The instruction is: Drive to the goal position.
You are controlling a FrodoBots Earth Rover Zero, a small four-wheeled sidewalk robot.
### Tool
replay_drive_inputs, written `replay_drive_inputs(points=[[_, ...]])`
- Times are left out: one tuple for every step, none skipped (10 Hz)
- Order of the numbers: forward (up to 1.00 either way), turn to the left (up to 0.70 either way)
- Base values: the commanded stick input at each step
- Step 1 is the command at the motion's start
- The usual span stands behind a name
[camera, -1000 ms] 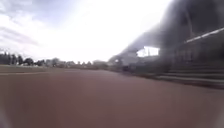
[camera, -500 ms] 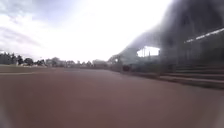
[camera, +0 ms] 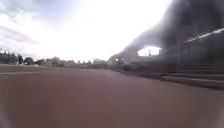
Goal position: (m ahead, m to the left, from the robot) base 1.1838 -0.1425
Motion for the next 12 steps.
replay_drive_inputs(points=[[0.7, 0.0], [0.7, 0.0], [0.7, 0.0], [0.7, 0.0], [0.7, 0.0], [0.7, 0.0], [0.7, 0.0], [0.7, 0.0], [0.7, 0.0], [0.7, 0.0], [0.7, 0.0], [0.7, 0.0]])
